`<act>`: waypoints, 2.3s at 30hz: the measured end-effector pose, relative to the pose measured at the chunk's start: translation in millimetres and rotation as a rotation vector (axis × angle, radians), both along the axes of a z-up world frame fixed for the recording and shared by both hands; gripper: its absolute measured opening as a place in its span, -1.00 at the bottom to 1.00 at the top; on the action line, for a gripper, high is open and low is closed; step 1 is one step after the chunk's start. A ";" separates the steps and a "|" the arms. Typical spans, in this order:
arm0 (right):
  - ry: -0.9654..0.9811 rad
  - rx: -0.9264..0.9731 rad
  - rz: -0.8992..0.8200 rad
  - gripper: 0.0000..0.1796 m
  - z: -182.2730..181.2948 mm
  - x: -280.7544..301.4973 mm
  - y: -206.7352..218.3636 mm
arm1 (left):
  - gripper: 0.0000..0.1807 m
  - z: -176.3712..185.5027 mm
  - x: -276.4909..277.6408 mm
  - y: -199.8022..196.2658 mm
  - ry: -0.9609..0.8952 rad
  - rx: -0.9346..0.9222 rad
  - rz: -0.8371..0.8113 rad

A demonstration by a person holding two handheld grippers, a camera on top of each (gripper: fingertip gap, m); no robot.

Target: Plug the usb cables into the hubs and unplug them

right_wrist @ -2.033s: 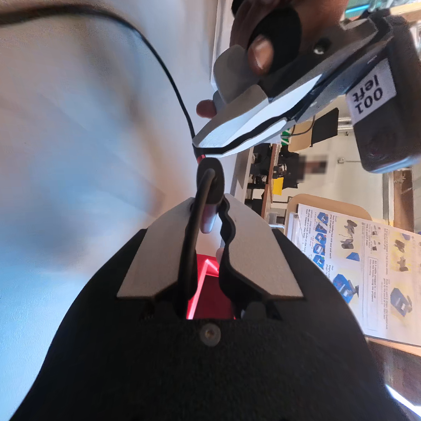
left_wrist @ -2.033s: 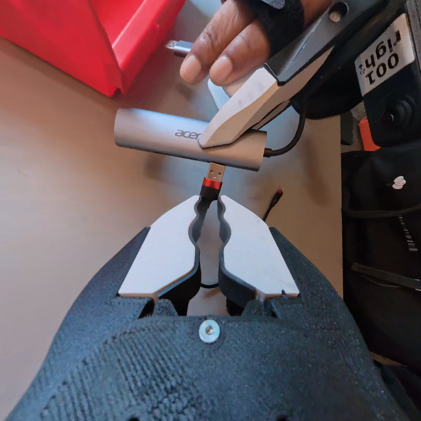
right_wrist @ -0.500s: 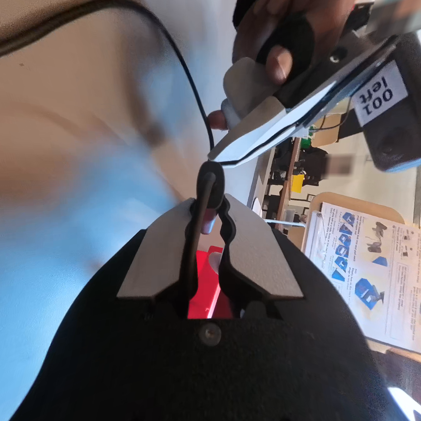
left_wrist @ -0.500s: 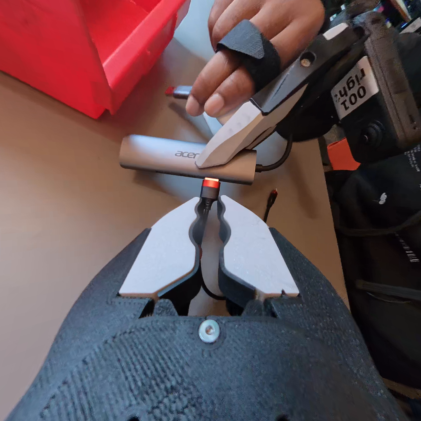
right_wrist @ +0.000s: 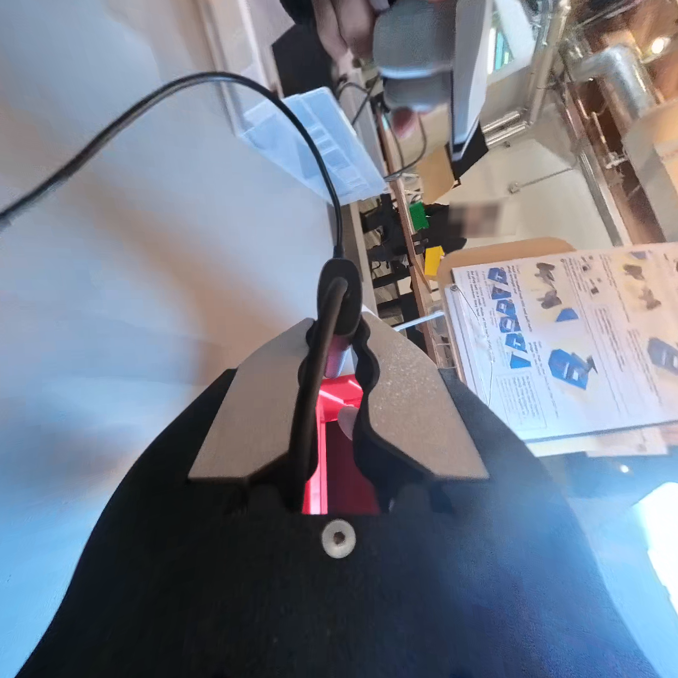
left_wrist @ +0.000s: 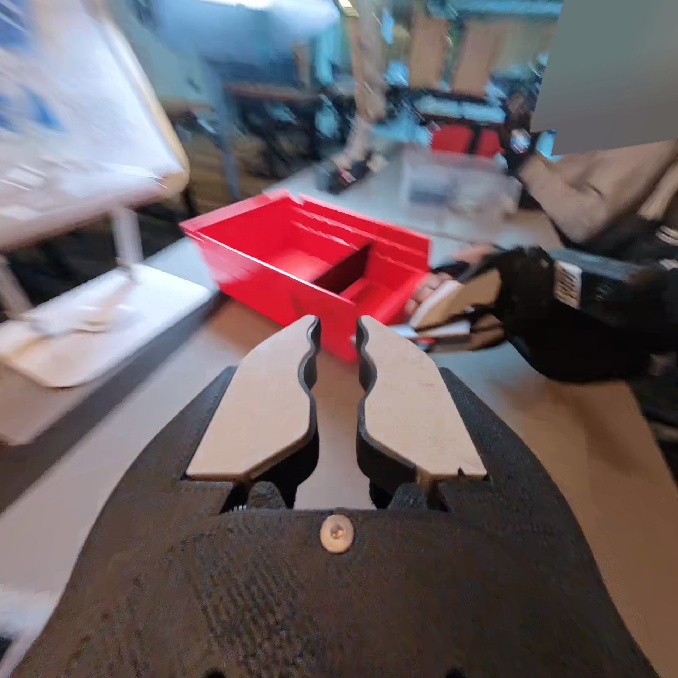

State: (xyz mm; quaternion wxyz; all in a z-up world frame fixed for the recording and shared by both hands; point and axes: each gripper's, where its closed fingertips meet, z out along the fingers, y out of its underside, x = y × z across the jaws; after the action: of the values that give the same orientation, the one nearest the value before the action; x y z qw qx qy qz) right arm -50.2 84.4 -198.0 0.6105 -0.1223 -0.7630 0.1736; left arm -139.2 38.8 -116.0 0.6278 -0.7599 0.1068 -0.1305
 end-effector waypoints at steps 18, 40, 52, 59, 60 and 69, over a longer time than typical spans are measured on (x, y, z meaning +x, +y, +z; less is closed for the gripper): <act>0.035 -0.182 -0.002 -0.81 24.6 4.8 12.8 | -1.00 61.9 -157.9 -97.0 0.380 0.218 0.692; 0.040 -0.265 -0.018 -0.81 31.8 6.0 25.0 | -0.72 -175.7 -205.6 -152.6 0.625 -1.213 0.091; 0.051 -0.281 -0.024 -0.81 34.9 7.1 30.5 | -0.96 -185.1 -205.3 -141.0 0.715 -1.224 0.104; 0.064 -0.276 -0.012 -0.81 40.7 8.7 25.0 | -0.96 -136.0 -193.9 -148.7 0.866 -1.103 0.258; 0.067 -0.271 -0.011 -0.81 41.5 8.9 23.8 | -0.96 -123.1 -191.3 -150.0 0.879 -1.079 0.287; 0.111 -0.279 -0.002 -0.81 56.6 13.4 18.1 | -0.96 -48.5 -89.5 -145.6 0.650 -0.916 0.272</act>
State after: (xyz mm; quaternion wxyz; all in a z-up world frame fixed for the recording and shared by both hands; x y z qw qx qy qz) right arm -36.7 102.5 -141.4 0.6291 -0.1970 -0.6964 0.2836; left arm -228.6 -106.9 -164.5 0.1811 -0.9621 0.1281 0.1584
